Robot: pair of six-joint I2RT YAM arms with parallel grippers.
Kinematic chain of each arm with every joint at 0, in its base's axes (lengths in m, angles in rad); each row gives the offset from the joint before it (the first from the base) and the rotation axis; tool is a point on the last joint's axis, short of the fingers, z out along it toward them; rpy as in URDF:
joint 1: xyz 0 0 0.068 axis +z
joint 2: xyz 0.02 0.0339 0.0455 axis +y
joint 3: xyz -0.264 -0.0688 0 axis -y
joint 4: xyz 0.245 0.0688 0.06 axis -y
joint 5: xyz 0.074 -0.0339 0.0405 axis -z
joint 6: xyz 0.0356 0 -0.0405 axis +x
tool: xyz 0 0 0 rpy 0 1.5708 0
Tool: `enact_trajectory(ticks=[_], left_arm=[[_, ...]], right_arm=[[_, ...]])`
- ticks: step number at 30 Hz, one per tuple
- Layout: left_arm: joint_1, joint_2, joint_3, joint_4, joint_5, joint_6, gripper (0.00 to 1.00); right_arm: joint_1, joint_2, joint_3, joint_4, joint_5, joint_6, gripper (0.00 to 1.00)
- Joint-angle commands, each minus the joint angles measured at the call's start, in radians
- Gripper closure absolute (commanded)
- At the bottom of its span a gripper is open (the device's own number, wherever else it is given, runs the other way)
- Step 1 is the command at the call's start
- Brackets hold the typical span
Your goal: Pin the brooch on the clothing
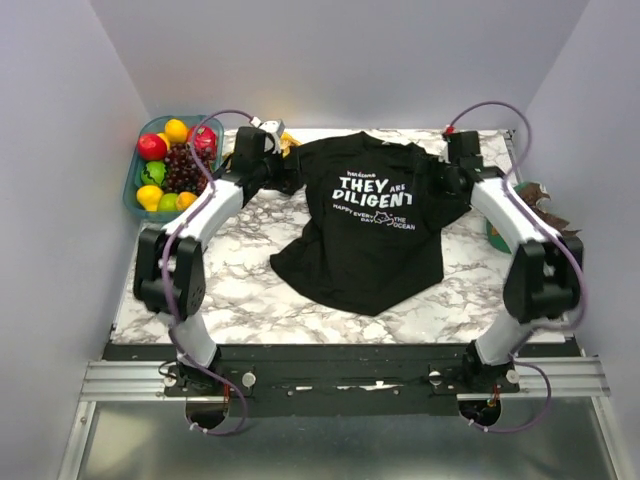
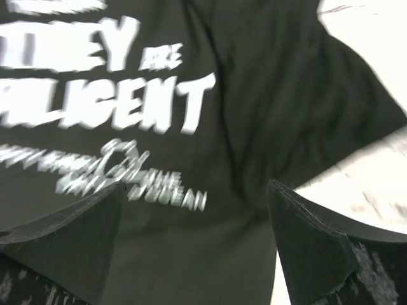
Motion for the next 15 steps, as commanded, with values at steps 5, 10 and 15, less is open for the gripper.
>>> enact_trajectory(ticks=[5,10,15], left_arm=[[-0.043,-0.335,-0.405,0.044,-0.072,-0.015,0.01],[-0.051,-0.352,-0.531,0.014,-0.078,-0.009,0.01],[-0.115,-0.369,-0.575,0.003,-0.133,0.003,0.08]], right_arm=[[-0.001,-0.4,-0.367,0.185,0.018,0.122,0.02],[-0.001,-0.501,-0.479,0.185,0.016,0.145,0.02],[-0.003,-0.538,-0.507,0.179,-0.007,0.142,0.03]])
